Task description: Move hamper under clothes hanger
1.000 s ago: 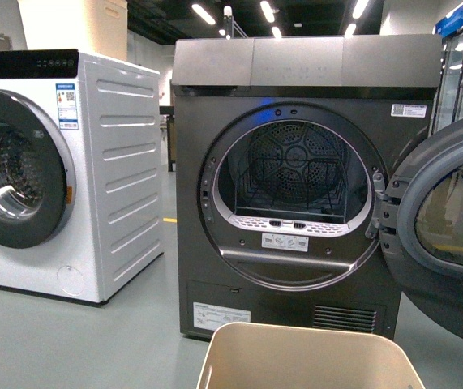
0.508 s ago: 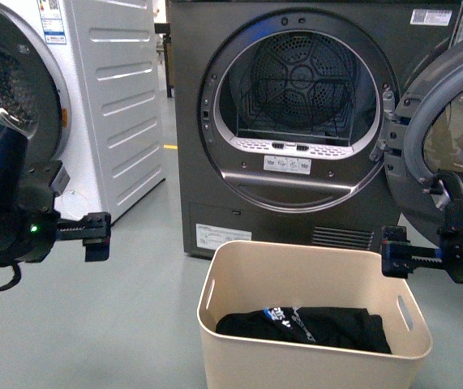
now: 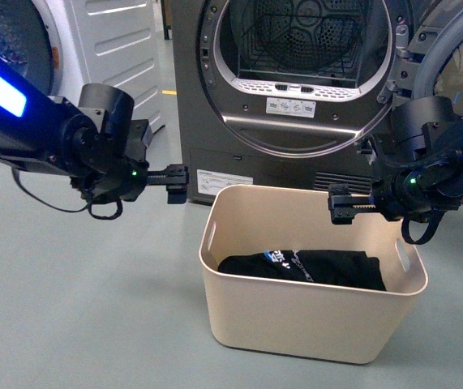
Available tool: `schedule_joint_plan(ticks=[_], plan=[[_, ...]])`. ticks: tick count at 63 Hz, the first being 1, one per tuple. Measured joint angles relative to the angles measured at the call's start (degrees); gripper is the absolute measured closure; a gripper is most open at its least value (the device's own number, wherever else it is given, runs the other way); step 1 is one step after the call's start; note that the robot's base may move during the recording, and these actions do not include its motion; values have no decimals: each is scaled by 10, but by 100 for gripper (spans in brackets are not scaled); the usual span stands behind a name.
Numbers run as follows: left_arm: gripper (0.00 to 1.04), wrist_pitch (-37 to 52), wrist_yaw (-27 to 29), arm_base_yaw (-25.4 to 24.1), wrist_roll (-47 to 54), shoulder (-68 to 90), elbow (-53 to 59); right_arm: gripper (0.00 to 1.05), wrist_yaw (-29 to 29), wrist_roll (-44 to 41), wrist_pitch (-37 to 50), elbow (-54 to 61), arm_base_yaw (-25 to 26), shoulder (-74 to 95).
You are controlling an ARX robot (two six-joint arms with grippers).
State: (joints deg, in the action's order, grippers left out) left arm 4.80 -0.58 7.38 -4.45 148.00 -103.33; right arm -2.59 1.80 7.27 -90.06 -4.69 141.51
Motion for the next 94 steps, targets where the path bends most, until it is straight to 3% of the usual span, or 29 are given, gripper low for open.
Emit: schedule_joint_plan(ticks=[25, 94], plan=[[7, -85, 8, 63, -7, 99, -156, 8, -19, -4, -1, -42, 4, 40], [7, -78, 22, 80, -11, 141, -151, 8, -78, -12, 6, -46, 48, 100]])
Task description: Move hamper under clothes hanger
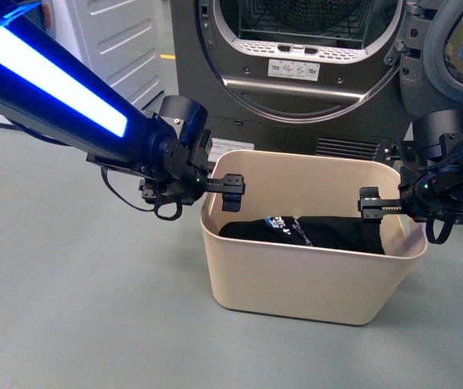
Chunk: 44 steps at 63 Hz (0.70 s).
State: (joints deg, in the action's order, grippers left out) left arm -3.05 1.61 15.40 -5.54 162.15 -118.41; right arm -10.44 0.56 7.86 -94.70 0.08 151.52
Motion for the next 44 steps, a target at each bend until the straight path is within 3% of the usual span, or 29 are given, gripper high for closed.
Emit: schedule_joint_plan(ticks=[12, 25, 44], plan=[[7, 1, 4, 0, 0, 12, -5, 11, -1, 0, -8, -10, -1, 8], [8, 4, 4, 1, 0, 16, -8, 42, -5, -1, -23, -22, -3, 17], [55, 9, 15, 1, -6, 16, -9, 89, -25, -4, -32, -29, 0, 19]])
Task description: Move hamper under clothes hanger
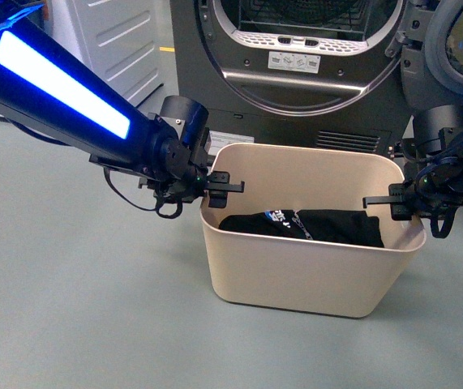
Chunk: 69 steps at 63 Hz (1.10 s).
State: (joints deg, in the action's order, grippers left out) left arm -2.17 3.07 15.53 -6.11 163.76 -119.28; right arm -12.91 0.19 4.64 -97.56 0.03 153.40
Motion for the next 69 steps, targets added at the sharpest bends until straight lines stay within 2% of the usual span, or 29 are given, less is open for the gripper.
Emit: schedule_joint_plan(ticks=[7, 19, 22, 49, 69], plan=[[71, 1, 1, 0, 0, 0, 0, 101, 5, 2, 0, 0, 1, 0], [98, 3, 0, 4, -2, 0, 0, 102, 5, 3, 0, -1, 0, 0], [101, 3, 5, 7, -6, 0, 0, 102, 6, 3, 0, -1, 0, 0], [101, 11, 17, 5, -14, -30, 47, 102, 13, 5, -2, 13, -1, -12], [101, 54, 20, 7, -14, -109, 167, 102, 23, 14, 17, 86, -12, -58]])
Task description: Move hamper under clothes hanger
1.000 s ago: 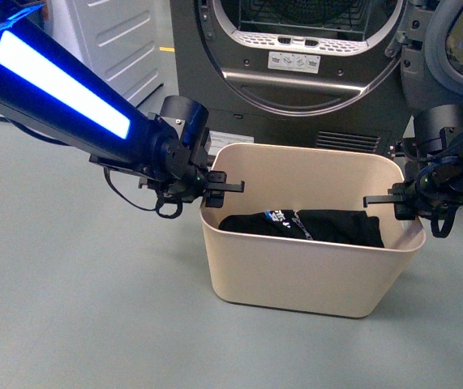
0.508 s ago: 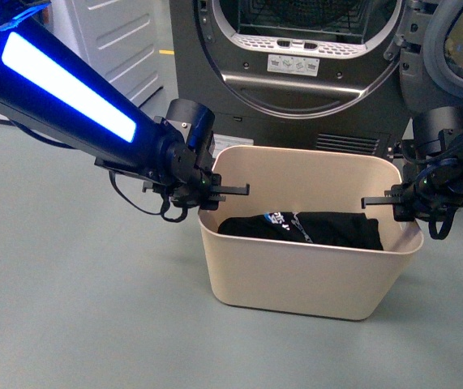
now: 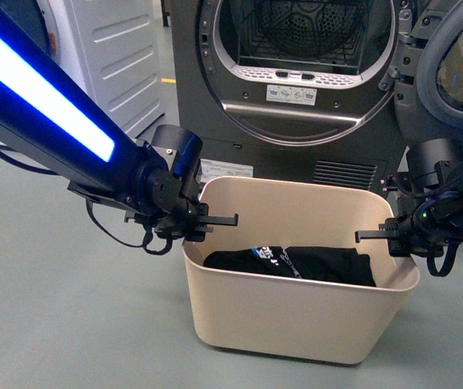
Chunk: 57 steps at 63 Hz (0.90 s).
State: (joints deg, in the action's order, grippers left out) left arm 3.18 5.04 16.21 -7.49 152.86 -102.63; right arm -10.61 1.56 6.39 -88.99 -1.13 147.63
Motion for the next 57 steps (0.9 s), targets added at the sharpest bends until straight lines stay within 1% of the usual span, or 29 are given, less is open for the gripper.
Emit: schedule_joint_plan(ticks=[18, 28, 38, 47, 57], plan=[[101, 56, 14, 1, 0, -91, 121, 102, 12, 2, 66, 113, -8, -90], [101, 81, 21, 7, -1, -158, 196, 102, 17, 2, 120, 205, -10, -168], [101, 96, 28, 24, -2, -220, 263, 102, 20, 2, 157, 301, -12, -240], [101, 112, 39, 48, -5, -278, 346, 102, 22, 1, 182, 394, -12, -308], [101, 120, 54, 65, -19, -320, 405, 102, 25, -3, 198, 444, -14, -350]])
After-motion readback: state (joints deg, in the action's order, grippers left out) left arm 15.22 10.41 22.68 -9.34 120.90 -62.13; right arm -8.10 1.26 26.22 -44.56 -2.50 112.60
